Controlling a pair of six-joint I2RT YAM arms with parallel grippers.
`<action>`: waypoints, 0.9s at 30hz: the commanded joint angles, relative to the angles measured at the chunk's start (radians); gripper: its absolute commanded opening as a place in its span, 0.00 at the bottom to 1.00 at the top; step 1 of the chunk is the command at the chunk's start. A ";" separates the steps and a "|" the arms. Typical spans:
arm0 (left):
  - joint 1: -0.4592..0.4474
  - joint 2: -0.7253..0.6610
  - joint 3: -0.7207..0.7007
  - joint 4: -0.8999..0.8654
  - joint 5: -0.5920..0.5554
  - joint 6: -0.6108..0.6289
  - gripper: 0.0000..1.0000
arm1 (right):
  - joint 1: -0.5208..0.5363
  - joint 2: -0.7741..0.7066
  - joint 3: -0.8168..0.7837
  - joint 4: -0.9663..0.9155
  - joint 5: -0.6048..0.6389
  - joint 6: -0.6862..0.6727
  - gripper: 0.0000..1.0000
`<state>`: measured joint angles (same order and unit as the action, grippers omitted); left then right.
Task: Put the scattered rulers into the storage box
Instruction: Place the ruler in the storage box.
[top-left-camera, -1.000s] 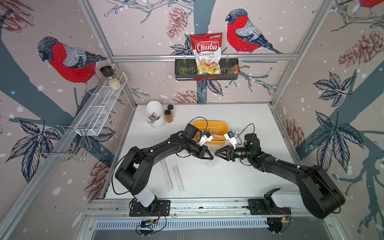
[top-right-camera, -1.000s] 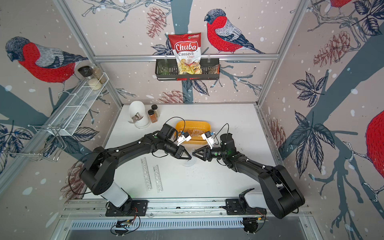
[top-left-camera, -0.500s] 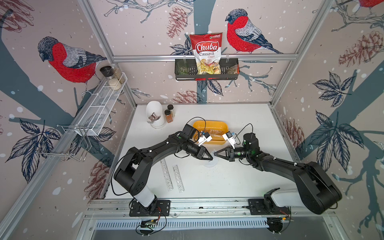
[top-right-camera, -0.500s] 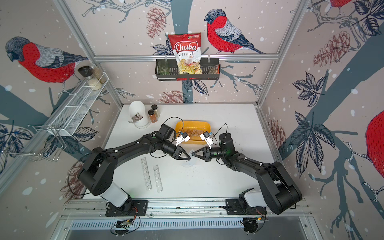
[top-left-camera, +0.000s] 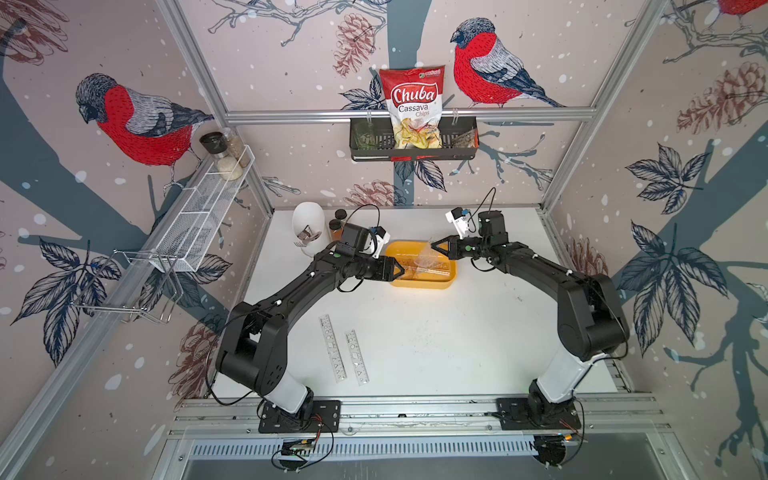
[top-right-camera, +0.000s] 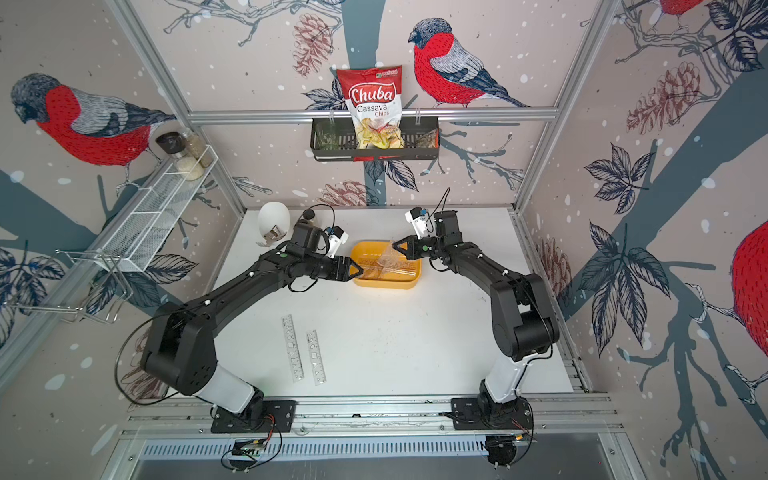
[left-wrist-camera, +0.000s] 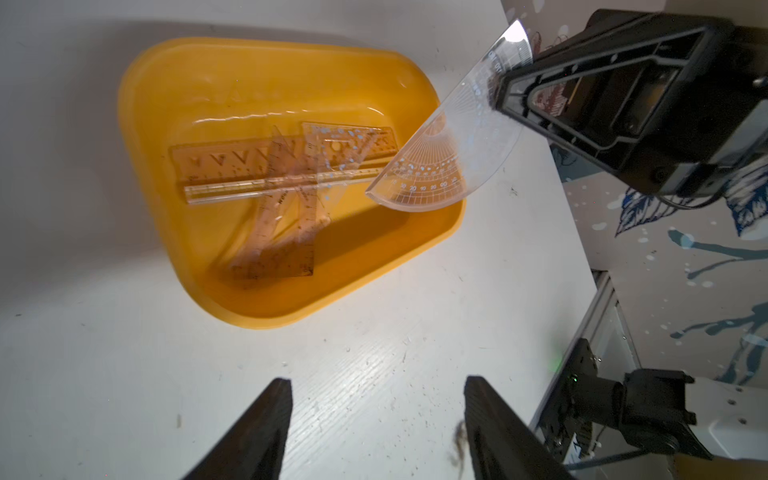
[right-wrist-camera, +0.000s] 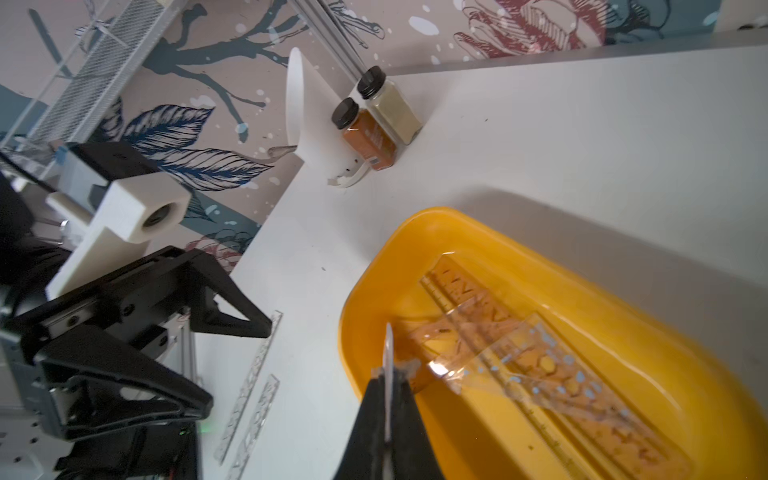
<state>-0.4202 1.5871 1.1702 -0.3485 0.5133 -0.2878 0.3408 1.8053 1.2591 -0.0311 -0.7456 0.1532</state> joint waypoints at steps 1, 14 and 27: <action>0.004 0.025 0.030 -0.012 -0.075 0.014 0.70 | -0.002 0.069 0.093 -0.230 0.117 -0.137 0.00; 0.026 0.056 0.007 0.012 -0.052 0.020 0.70 | 0.006 0.152 0.149 -0.328 0.158 -0.187 0.00; 0.037 0.065 -0.001 0.020 -0.047 0.021 0.70 | -0.002 0.201 0.182 -0.355 0.183 -0.202 0.14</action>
<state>-0.3866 1.6497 1.1717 -0.3435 0.4660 -0.2810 0.3420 1.9980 1.4322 -0.3534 -0.5930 -0.0261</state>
